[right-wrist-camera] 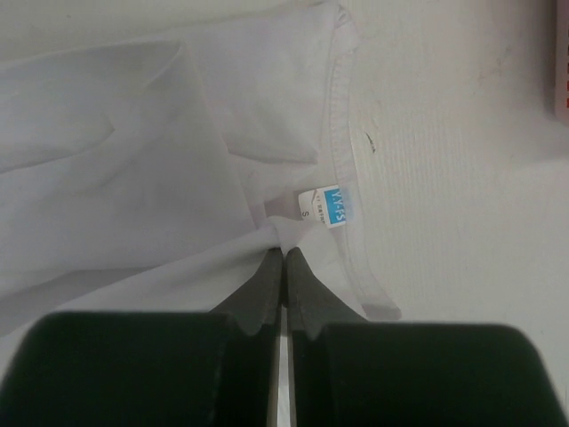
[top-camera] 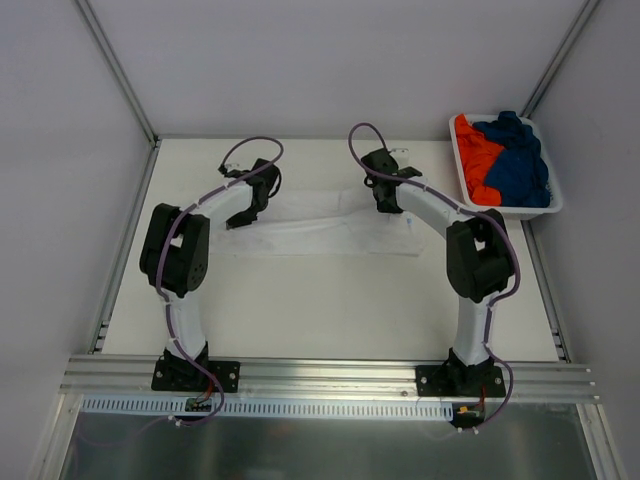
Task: Fold and stack the t-shirts
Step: Fold the tshirt
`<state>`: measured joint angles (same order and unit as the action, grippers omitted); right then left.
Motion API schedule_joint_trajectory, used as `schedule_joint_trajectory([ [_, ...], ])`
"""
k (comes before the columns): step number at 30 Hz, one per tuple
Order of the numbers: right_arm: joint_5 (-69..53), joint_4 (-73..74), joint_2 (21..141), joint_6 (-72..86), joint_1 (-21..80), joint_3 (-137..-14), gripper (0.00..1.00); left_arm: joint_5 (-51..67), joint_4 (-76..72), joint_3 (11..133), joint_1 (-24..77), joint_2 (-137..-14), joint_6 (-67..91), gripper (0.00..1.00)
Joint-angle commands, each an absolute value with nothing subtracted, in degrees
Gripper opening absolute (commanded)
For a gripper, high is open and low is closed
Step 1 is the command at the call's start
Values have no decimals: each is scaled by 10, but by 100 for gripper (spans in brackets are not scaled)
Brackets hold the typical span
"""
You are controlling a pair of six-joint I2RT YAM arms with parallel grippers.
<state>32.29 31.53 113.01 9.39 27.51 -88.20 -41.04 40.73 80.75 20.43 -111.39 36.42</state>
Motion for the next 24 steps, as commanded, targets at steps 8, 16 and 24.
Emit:
schedule_joint_trajectory([
  [8, 309, 319, 1160, 69, 249, -937, 1, -425, 417, 902, 175, -1160, 309, 13],
  [16, 308, 315, 1188, 69, 245, -950, 1, -438, 417, 924, 167, -1191, 308, 54],
  [24, 351, 285, 1195, 50, 244, -962, 62, -484, 413, 925, 166, -1134, 331, 72],
])
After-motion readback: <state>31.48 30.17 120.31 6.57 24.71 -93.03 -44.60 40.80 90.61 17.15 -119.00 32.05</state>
